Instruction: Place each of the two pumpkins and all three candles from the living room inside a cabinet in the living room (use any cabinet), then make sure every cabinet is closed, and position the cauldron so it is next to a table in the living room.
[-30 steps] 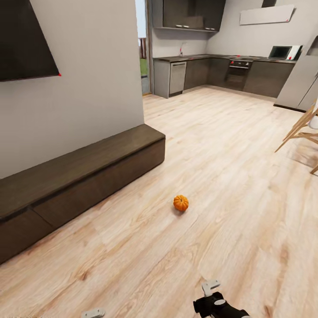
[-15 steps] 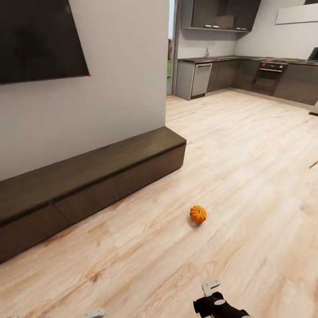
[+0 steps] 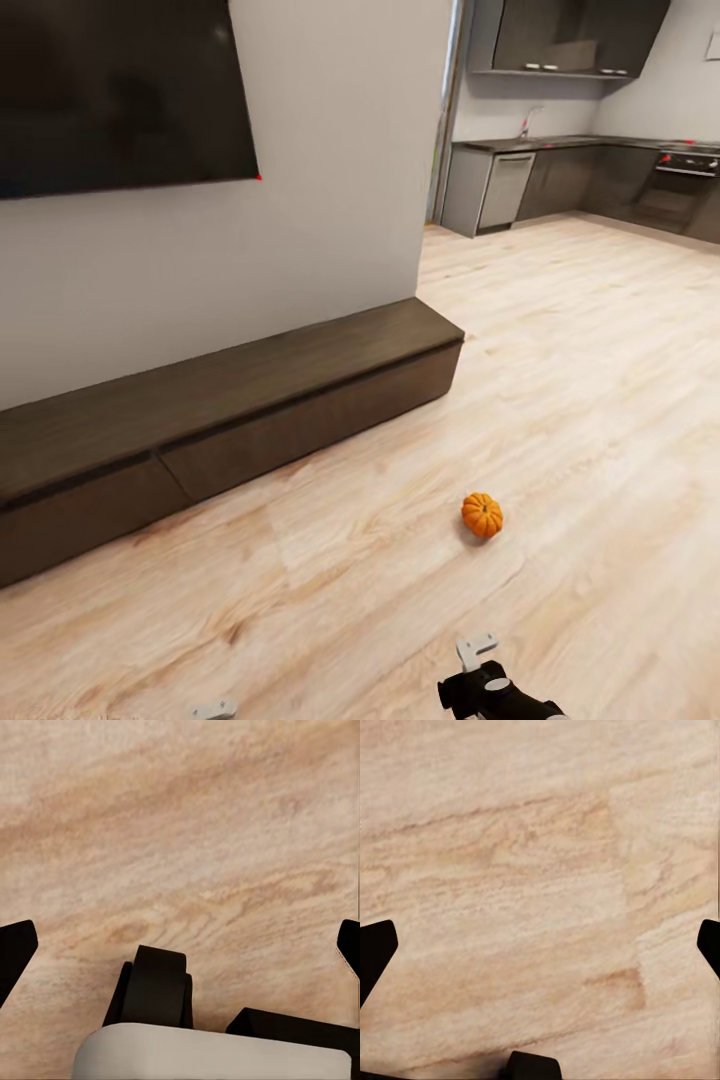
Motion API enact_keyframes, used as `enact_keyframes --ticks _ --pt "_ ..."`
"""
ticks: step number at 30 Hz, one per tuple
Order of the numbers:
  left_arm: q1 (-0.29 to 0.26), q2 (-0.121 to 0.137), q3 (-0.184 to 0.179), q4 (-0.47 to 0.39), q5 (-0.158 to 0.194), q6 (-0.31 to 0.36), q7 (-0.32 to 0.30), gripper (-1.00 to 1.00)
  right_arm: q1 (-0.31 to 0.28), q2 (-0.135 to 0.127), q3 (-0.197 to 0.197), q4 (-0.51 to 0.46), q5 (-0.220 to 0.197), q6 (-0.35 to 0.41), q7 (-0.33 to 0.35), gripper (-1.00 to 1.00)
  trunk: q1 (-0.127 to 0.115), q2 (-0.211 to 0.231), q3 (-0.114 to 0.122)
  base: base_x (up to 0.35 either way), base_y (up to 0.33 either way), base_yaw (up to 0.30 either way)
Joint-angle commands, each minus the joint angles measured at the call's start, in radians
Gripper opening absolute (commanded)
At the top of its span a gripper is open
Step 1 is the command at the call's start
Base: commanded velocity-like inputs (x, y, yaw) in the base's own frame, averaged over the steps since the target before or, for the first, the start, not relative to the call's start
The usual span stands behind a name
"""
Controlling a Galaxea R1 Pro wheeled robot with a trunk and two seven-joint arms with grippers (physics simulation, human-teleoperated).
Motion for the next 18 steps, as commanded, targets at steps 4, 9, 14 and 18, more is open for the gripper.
enact_keyframes --ticks 4,9,14,18 --pt "0.0 0.0 0.001 -0.001 0.003 0.0 0.0 1.0 0.0 0.001 0.0 0.0 0.0 0.0 0.0 1.0 0.0 0.0 0.004 0.134 -0.136 0.253" --pt "0.0 0.0 0.001 0.0 0.004 0.0 0.0 1.0 0.0 0.001 0.0 0.0 0.0 0.0 0.0 1.0 0.0 0.0 0.009 0.155 -0.156 0.253" --pt "0.0 0.001 0.001 0.0 0.005 0.0 0.0 1.0 0.0 0.0 0.0 0.0 0.001 0.0 0.0 1.0 0.0 0.0 0.013 0.237 -0.176 0.253" --pt "0.0 0.002 0.001 0.0 0.005 -0.001 0.0 1.0 0.0 0.0 0.0 0.0 0.001 0.0 0.0 1.0 0.0 0.0 0.017 0.275 -0.181 0.253"
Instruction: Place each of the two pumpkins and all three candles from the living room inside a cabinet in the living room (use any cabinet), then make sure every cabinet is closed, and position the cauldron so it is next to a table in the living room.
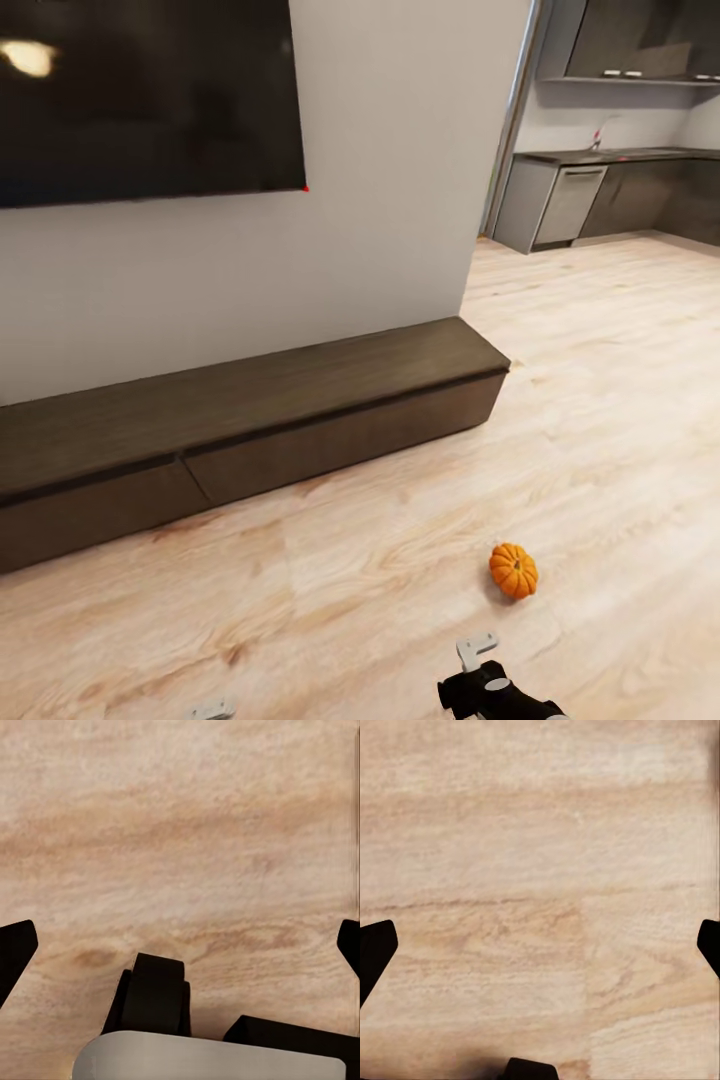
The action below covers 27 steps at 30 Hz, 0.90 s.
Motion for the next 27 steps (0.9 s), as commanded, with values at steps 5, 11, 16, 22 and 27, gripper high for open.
enact_keyframes --ticks 5,11,16,22,27 --pt "0.0 0.0 0.0 0.0 0.0 0.0 0.0 1.0 0.0 0.0 0.0 0.0 0.0 0.0 0.0 1.0 0.0 0.0 0.005 0.278 -0.18 0.253" --pt "0.0 0.0 0.0 -0.001 0.0 0.0 0.0 1.0 0.0 0.0 0.0 0.0 0.0 0.0 0.0 1.0 0.0 0.0 0.01 0.279 -0.178 0.253" --pt "0.0 0.0 0.0 0.0 0.0 0.0 0.0 1.0 0.0 0.0 0.0 0.0 0.0 0.0 0.0 1.0 0.0 0.0 0.015 0.287 -0.178 0.253" --pt "0.0 0.0 0.001 0.0 0.001 -0.008 0.0 1.0 0.0 0.0 0.0 0.0 0.0 0.0 0.0 1.0 0.0 0.0 0.021 0.289 -0.163 0.253" --pt "0.0 0.0 0.0 0.038 0.002 -0.084 -0.001 1.0 0.0 0.0 0.0 0.0 -0.001 0.0 0.0 1.0 0.0 0.0 0.026 0.317 -0.094 0.253"
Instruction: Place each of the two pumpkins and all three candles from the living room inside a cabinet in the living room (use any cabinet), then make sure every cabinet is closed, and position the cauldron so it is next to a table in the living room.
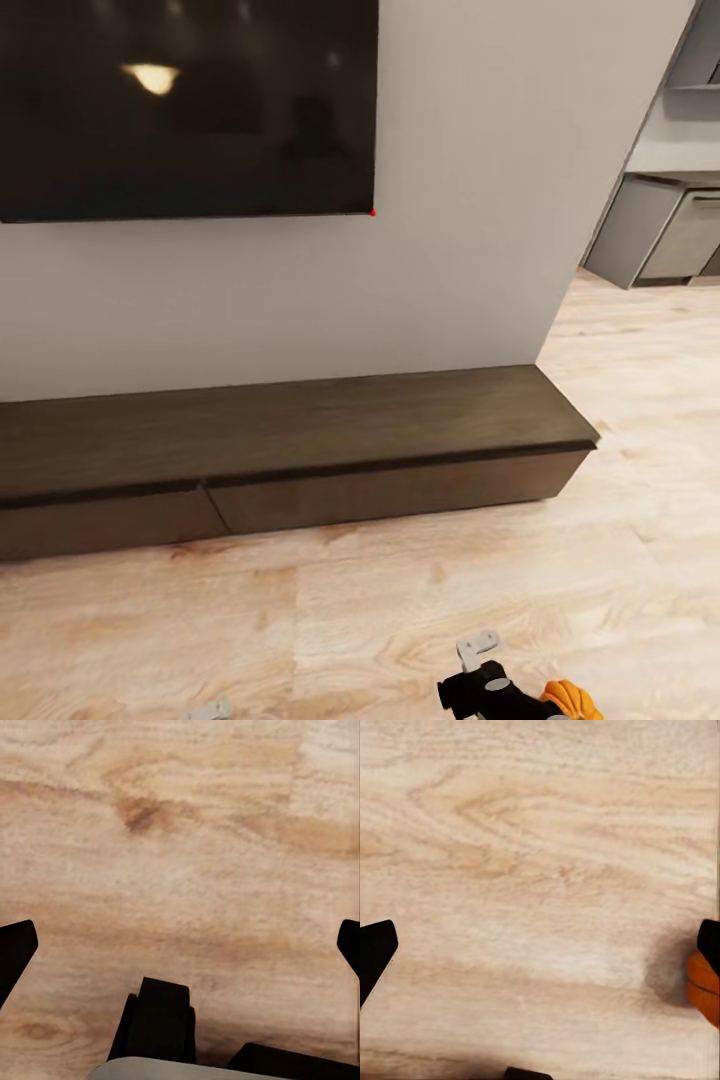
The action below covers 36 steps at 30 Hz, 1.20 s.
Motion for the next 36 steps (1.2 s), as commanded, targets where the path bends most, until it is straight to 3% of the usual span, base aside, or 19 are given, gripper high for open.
enact_keyframes --ticks 1,9,15,18,19,20,21,22,23,24,25,27,29,31,32,35,36 --pt "0.0 -0.001 0.0 0.001 0.0 -0.001 0.0 1.0 0.0 0.0 0.0 0.0 -0.001 0.0 0.0 1.0 0.0 0.0 0.001 0.319 -0.093 0.253" --pt "0.0 -0.001 0.0 0.001 0.001 -0.001 0.0 1.0 0.0 -0.002 0.0 0.0 -0.005 0.0 0.002 1.0 0.0 0.0 0.003 0.264 -0.072 0.103" --pt "0.0 -0.002 0.0 0.002 0.002 -0.002 0.0 1.0 0.0 -0.005 0.0 0.001 -0.005 0.0 0.012 1.0 0.0 0.0 0.004 0.041 -0.006 0.004" --pt "0.0 -0.016 -0.001 -0.001 0.0 -0.001 -0.001 1.0 0.002 -0.001 0.001 0.007 -0.002 0.001 0.017 1.0 0.0 0.0 0.004 0.0 0.0 0.0" --pt "-0.001 -0.07 -0.013 -0.019 -0.005 0.002 -0.012 1.0 0.018 0.052 0.003 0.027 0.001 0.002 0.029 1.0 0.0 0.0 0.004 0.0 0.0 0.0" --pt "-0.001 -0.071 -0.015 -0.041 -0.004 0.005 -0.029 1.0 0.019 0.058 0.002 0.026 -0.001 0.001 0.03 1.0 0.0 0.0 0.004 0.0 0.0 0.0" --pt "-0.001 -0.072 -0.021 -0.189 -0.004 0.058 -0.131 1.0 0.021 0.067 0.002 0.025 0.0 0.002 0.031 1.0 0.0 0.0 0.004 0.0 0.0 0.0" --pt "-0.001 -0.071 -0.021 -0.223 -0.004 0.081 -0.149 1.0 0.021 0.067 0.003 0.025 0.002 0.003 0.029 1.0 0.0 0.0 0.004 0.0 0.0 0.0" --pt "-0.001 -0.053 -0.021 -0.344 -0.003 0.213 -0.193 1.0 0.021 0.067 0.005 0.024 0.005 0.005 0.011 1.0 0.0 0.0 0.004 0.0 0.0 0.0" --pt "-0.001 -0.044 -0.021 -0.401 -0.003 0.278 -0.214 1.0 0.021 0.067 0.006 0.023 0.006 0.006 0.003 1.0 0.0 0.0 0.004 0.0 0.0 0.0" --pt "-0.002 -0.024 -0.021 -0.555 -0.003 0.444 -0.272 1.0 0.021 0.065 0.007 0.014 0.008 0.008 -0.024 1.0 0.0 0.0 0.004 0.0 0.0 0.0" --pt "-0.002 -0.011 -0.018 -0.717 -0.003 0.58 -0.341 1.0 0.021 0.065 0.01 -0.01 0.011 0.008 -0.09 1.0 0.0 0.0 0.004 0.0 0.0 0.0" --pt "-0.002 -0.004 -0.016 -0.834 -0.002 0.643 -0.384 1.0 0.02 0.067 0.02 -0.027 0.025 0.008 -0.188 1.0 0.0 0.0 0.004 0.0 0.0 0.0" --pt "-0.007 -0.003 -0.014 -0.916 -0.001 0.688 -0.404 1.0 0.021 0.072 0.047 -0.032 0.065 0.01 -0.297 1.0 0.0 0.0 0.004 0.0 0.0 0.0" --pt "-0.01 -0.004 -0.013 -0.933 -0.001 0.701 -0.406 1.0 0.021 0.074 0.056 -0.031 0.078 0.011 -0.324 1.0 0.0 0.0 0.004 0.0 0.0 0.0" --pt "-0.072 -0.014 -0.012 -0.975 0.009 0.786 -0.431 1.0 0.021 0.097 0.114 -0.027 0.177 0.017 -0.493 1.0 0.0 0.0 0.004 0.0 0.0 0.0" --pt "-0.086 -0.018 -0.012 -0.971 0.013 0.792 -0.44 1.0 0.021 0.101 0.119 -0.027 0.191 0.018 -0.514 1.0 0.0 0.0 0.004 0.0 0.0 0.0"
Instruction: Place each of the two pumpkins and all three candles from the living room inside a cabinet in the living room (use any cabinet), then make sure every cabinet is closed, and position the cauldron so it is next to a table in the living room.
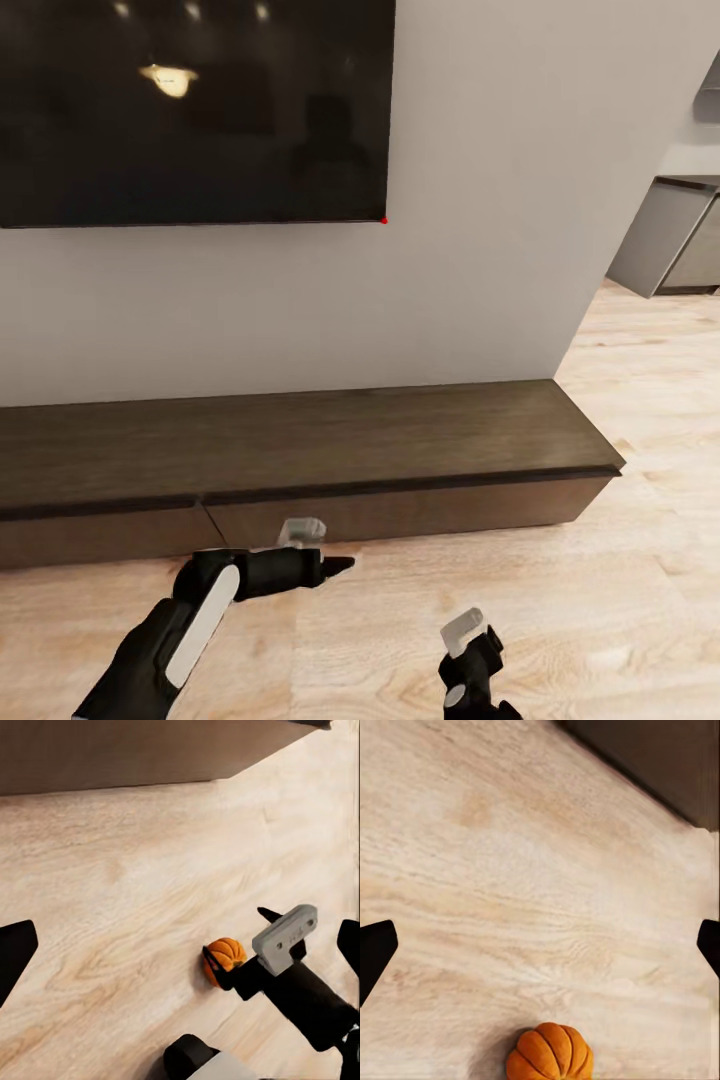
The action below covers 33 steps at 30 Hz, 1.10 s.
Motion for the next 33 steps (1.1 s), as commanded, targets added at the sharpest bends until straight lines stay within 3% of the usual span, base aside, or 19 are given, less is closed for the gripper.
enact_keyframes --ticks 1,4,6,7,8,9,10,11,12,13,14,16,20,21,22,25,29,33 --pt "-0.03 -0.011 0.0 0.015 0.007 0.009 -0.021 1.0 0.0 0.006 0.007 0.001 0.027 0.001 -0.036 1.0 0.0 0.0 0.0 0.0 0.0 0.0" --pt "-0.158 -0.046 0.0 0.104 0.021 0.021 -0.107 1.0 0.0 0.016 0.026 0.0 0.132 0.041 -0.092 1.0 0.0 0.0 0.0 0.0 0.0 0.0" --pt "-0.251 -0.063 0.0 0.173 0.038 0.023 -0.211 1.0 0.0 0.016 0.05 -0.004 0.267 0.113 -0.11 1.0 0.0 0.0 0.0 0.0 0.0 0.0" --pt "-0.267 -0.067 0.0 0.184 0.044 0.023 -0.234 1.0 0.001 0.016 0.054 -0.005 0.299 0.127 -0.112 1.0 0.0 0.0 0.0 0.0 0.0 0.0" --pt "-0.303 -0.084 0.001 0.205 0.056 0.022 -0.281 1.0 0.002 0.016 0.061 -0.008 0.399 0.172 -0.12 1.0 0.0 0.0 0.0 0.0 0.0 0.0" --pt "-0.397 -0.123 0.002 0.232 0.081 0.02 -0.354 1.0 0.001 0.016 0.171 -0.058 0.419 0.213 -0.13 1.0 0.0 0.0 0.0 0.0 0.0 0.0" --pt "-0.397 -0.123 0.002 0.232 0.081 0.02 -0.354 1.0 0.001 0.016 0.171 -0.058 0.419 0.213 -0.13 1.0 0.0 0.0 0.0 0.0 0.0 0.0" --pt "-0.406 -0.127 0.003 0.233 0.086 0.02 -0.356 1.0 0.001 0.016 0.208 -0.071 0.41 0.214 -0.13 1.0 0.0 0.0 0.0 0.0 0.0 0.0" --pt "-0.428 -0.139 0.004 0.234 0.124 0.021 -0.36 1.0 0.0 0.016 0.364 -0.12 0.371 0.223 -0.13 1.0 0.0 0.0 0.0 0.0 0.0 0.0" --pt "-0.438 -0.146 0.004 0.235 0.155 0.021 -0.36 1.0 0.0 0.016 0.451 -0.148 0.352 0.241 -0.131 1.0 0.0 0.0 0.0 0.0 0.0 0.0" --pt "-0.445 -0.15 0.004 0.235 0.18 0.02 -0.36 1.0 0.0 0.016 0.509 -0.17 0.341 0.263 -0.135 1.0 0.0 0.0 0.0 0.0 0.0 0.0" --pt "-0.451 -0.155 0.003 0.237 0.21 0.02 -0.36 1.0 0.0 0.016 0.571 -0.199 0.33 0.298 -0.156 1.0 0.0 0.0 0.0 0.0 0.0 0.0" --pt "-0.454 -0.161 0.0 0.239 0.228 0.02 -0.361 1.0 -0.001 0.016 0.616 -0.217 0.334 0.321 -0.189 1.0 0.0 0.0 0.0 0.0 0.0 0.0" --pt "-0.455 -0.162 -0.001 0.232 0.23 0.02 -0.364 1.0 -0.001 0.016 0.67 -0.217 0.386 0.333 -0.19 1.0 0.0 0.0 0.0 0.0 0.0 0.0" --pt "-0.455 -0.163 -0.002 0.231 0.231 0.021 -0.365 1.0 0.0 0.016 0.694 -0.217 0.412 0.349 -0.189 1.0 0.0 0.0 0.0 0.0 0.0 0.0" --pt "-0.455 -0.163 -0.004 0.23 0.231 0.021 -0.366 1.0 0.008 0.016 0.753 -0.222 0.451 0.399 -0.186 1.0 0.0 0.0 0.0 0.0 0.0 0.0" --pt "-0.453 -0.161 -0.003 0.228 0.231 0.02 -0.367 1.0 0.021 0.016 0.792 -0.231 0.47 0.407 -0.193 1.0 0.0 0.0 0.0 0.0 0.0 0.0" --pt "-0.453 -0.161 -0.003 0.227 0.231 0.019 -0.367 1.0 0.018 0.016 0.792 -0.238 0.473 0.391 -0.196 1.0 0.0 0.0 0.0 0.0 0.0 0.0"
